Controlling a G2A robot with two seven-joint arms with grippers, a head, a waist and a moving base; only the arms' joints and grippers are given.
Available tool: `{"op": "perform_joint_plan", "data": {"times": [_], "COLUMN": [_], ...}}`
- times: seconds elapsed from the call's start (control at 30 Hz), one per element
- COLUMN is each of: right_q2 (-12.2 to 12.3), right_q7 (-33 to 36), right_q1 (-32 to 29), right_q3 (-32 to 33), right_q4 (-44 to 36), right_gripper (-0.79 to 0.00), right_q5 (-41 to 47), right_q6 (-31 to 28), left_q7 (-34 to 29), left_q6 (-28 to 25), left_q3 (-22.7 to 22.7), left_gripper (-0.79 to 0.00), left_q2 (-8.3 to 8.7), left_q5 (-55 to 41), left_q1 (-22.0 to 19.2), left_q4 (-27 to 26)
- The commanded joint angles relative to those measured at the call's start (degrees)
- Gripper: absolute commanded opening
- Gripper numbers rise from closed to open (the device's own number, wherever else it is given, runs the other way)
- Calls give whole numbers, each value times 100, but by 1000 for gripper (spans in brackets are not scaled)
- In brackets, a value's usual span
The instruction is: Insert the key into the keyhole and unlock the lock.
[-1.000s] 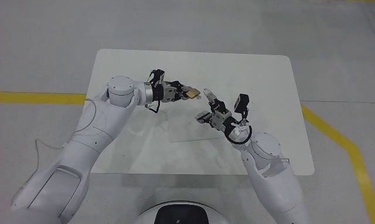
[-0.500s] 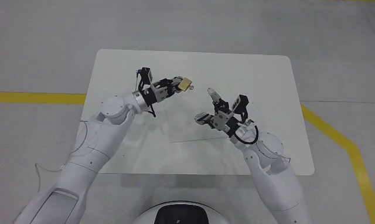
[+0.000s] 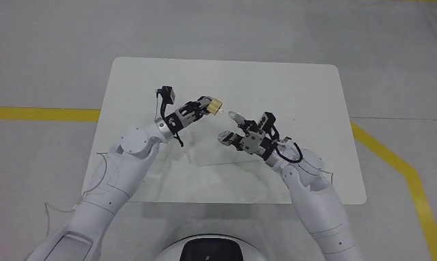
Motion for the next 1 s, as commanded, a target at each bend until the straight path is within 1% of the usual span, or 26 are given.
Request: {"op": "perform_joint_plan", "data": {"times": [0.0, 0.2, 0.4, 0.53, 0.6, 0.63, 0.67, 0.9, 0.97], "right_q2": [-7, -14, -6, 8, 13, 14, 15, 17, 18], "right_q7": [-75, -324, -401, -427, -469, -491, -511, -613, -619], "right_q1": [72, 143, 81, 39, 21, 8, -3, -36, -32], "right_q3": [-45, -42, -26, -70, -85, -92, -97, -96, -101], "right_q4": [38, 99, 63, -45, -87, -104, -113, -83, -81], "right_gripper": [-443, -474, -483, -489, -529, -588, -616, -674, -748], "right_q5": [-23, -93, -161, -423, -540, -578, -604, -676, -696], "right_q6": [43, 13, -28, -76, -109, -120, -125, -137, -120], "left_q7": [-95, -236, -56, 33, 90, 113, 141, 167, 146], "left_q6": [93, 237, 375, 443, 468, 471, 470, 507, 526], "left_q3": [-20, -65, -47, -39, -22, -14, -8, -2, -8], "left_gripper": [-785, -785, -785, -785, -785, -785, -785, -785, -785], "left_q2": [14, 38, 53, 56, 53, 53, 53, 53, 52], "left_q5": [54, 138, 444, 573, 633, 661, 704, 789, 773], "left_q1": [12, 66, 180, 232, 261, 278, 292, 354, 357], "left_q4": [-47, -208, -432, -529, -578, -606, -635, -747, -751]}}
